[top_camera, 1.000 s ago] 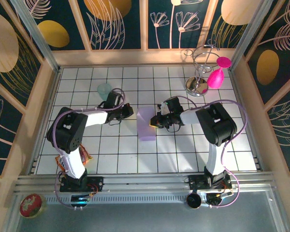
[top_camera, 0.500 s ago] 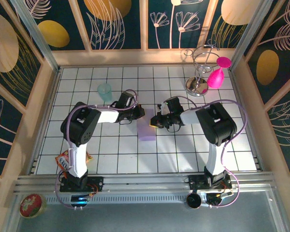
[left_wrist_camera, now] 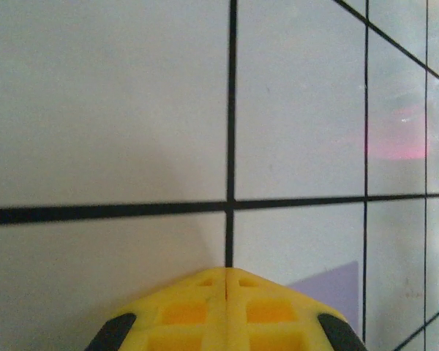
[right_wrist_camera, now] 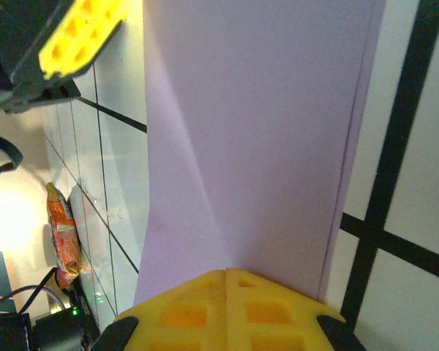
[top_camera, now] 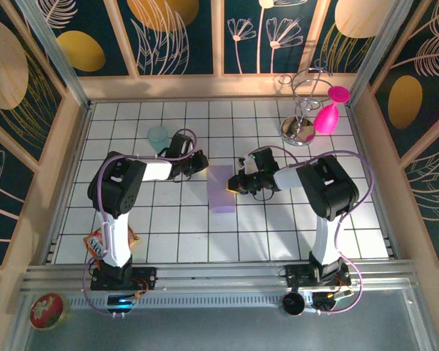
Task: Fold a paper plane with a square sheet of paper (pick it up from the middle)
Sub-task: First fold the square sheet of paper in half at the center of the table.
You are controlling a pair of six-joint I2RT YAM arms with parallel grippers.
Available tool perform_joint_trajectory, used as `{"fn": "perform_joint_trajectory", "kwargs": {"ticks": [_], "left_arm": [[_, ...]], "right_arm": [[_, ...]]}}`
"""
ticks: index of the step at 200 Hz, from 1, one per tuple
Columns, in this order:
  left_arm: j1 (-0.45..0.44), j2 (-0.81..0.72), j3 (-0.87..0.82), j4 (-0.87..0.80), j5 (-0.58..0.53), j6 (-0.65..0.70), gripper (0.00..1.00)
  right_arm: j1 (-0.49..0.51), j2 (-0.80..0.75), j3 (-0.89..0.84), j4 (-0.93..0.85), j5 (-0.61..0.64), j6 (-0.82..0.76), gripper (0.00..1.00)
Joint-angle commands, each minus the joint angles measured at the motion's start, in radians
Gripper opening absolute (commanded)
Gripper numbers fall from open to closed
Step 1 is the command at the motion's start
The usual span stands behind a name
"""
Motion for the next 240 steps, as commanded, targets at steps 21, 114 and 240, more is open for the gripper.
{"fn": "perform_joint_trajectory", "kwargs": {"ticks": [21, 114, 240], "left_arm": [[0.029, 0.055, 0.108, -0.136, -0.058, 0.098, 0.01], [-0.106, -0.275, -0.106, -0.163, -0.008, 0.001, 0.02], [-0.200, -0.206, -0.217, -0.146, 0.112, -0.052, 0.01]], "right_arm": [[0.011, 0.223, -0.117, -0.259, 0.395, -0.060, 0.00], [0.012, 0.224, -0.103, -0.268, 0.387, -0.060, 0.00], [0.018, 0.235, -0.102, -0.275, 0.408, -0.042, 0.00]]}}
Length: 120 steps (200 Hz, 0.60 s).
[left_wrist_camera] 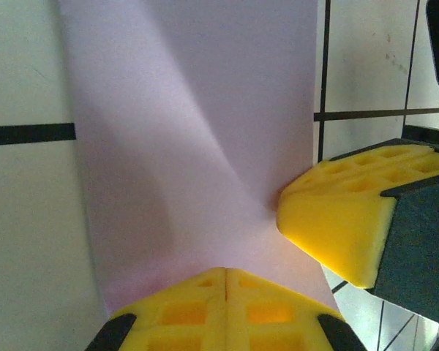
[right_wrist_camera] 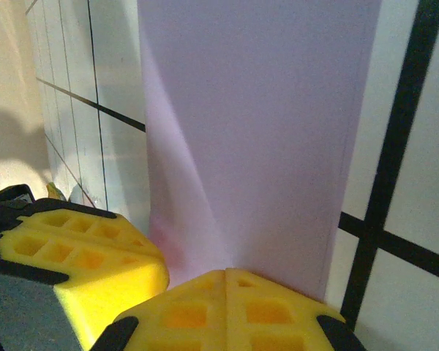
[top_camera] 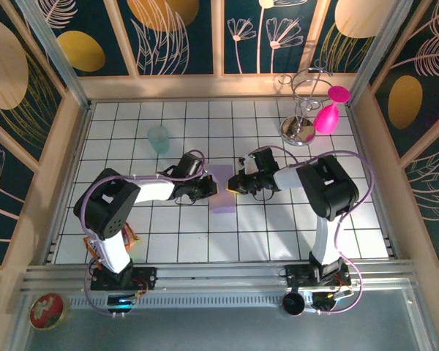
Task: Fold a paper plane with a square sheet of paper (pick it up from the middle)
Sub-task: First fold the square sheet of paper in half at the center of the table.
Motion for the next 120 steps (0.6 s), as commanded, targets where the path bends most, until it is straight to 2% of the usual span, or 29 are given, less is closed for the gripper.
{"fn": "perform_joint_trajectory", "kwargs": {"ticks": [1, 40, 75, 99, 120], "left_arm": [[-0.007, 0.026, 0.017, -0.033, 0.026, 0.014, 0.01], [-0.007, 0.057, 0.007, -0.079, 0.013, 0.055, 0.00], [-0.005, 0.044, -0.043, -0.171, -0.065, 0.135, 0.00], [0.010, 0.000, -0.091, -0.249, -0.138, 0.183, 0.00], [0.040, -0.085, -0.118, -0.273, -0.154, 0.184, 0.00]], "right_arm": [[0.019, 0.235, -0.102, -0.277, 0.411, -0.043, 0.00], [0.018, 0.232, -0.112, -0.274, 0.420, -0.032, 0.00], [0.019, 0.232, -0.122, -0.270, 0.426, -0.024, 0.00], [0.018, 0.232, -0.126, -0.268, 0.429, -0.023, 0.00], [0.017, 0.229, -0.133, -0.261, 0.429, -0.020, 0.00]]}}
